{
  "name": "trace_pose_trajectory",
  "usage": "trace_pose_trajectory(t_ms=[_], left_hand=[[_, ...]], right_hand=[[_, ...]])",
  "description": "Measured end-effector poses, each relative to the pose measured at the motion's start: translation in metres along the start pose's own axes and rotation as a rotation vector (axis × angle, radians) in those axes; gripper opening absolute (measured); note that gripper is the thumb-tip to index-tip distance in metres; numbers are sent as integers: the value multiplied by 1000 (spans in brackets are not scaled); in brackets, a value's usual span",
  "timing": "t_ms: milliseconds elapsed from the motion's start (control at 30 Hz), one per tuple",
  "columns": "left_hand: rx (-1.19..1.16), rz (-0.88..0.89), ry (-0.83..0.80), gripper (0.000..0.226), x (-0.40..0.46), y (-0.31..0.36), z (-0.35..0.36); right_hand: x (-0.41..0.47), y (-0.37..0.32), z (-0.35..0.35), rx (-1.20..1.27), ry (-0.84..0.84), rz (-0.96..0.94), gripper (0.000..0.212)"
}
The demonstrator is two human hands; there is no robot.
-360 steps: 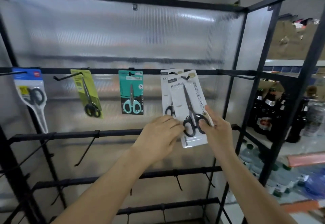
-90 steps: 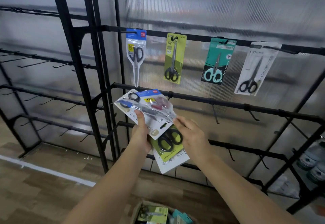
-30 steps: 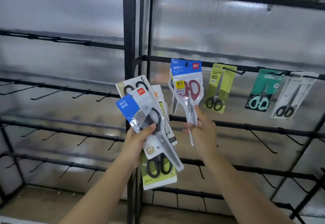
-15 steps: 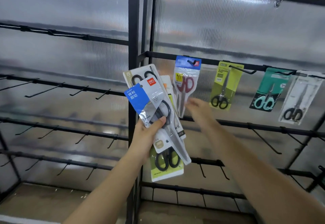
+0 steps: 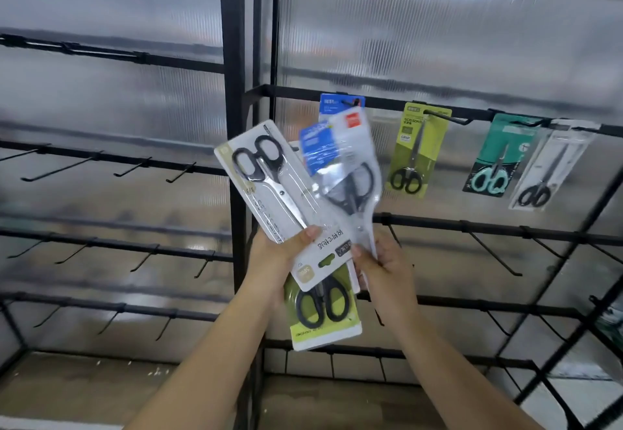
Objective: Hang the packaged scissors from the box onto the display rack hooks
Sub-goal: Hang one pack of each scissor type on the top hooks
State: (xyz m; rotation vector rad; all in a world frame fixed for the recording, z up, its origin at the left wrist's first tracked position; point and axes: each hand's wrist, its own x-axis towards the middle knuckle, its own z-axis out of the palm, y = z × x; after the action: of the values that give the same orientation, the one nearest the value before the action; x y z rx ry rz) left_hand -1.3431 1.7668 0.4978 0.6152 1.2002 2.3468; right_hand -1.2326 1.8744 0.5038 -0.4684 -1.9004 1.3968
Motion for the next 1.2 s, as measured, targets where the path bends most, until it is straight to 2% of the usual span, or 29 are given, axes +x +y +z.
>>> trace_pose_trajectory(t_ms=[133,233,300,500,700,900,1000,1033,1133,1200], left_hand=[[43,25,11,47,-1,3,1],[100,53,23,41,-3,6,-2],[106,60,25,47,-4,8,-4],[66,64,53,48,-5,13,-8],[84,61,42,45,-6,14,-11],[75,51,52,40,-4,15,-10],[76,50,50,37,-2,14,-9],[77,53,46,38,-1,13,-9],[70,62,30,42,2,12,-8],[65,65,30,41,3,11,-8]], right_hand=[[3,-2,0,79,126,-67,12],[11,-8,0,36,111,-76,16],[17,-13,1,12,99,-42,19],[24,-26,3,132,61,92,33],[23,-35,5,234,107,146,30],[23,-44,2,364,71,241,26],[32,-49,3,354,34,236,19],[38,-53,4,338,13,231,22],[69,-63,6,247,16,248,65],[92,-72,10,188,4,259,62]])
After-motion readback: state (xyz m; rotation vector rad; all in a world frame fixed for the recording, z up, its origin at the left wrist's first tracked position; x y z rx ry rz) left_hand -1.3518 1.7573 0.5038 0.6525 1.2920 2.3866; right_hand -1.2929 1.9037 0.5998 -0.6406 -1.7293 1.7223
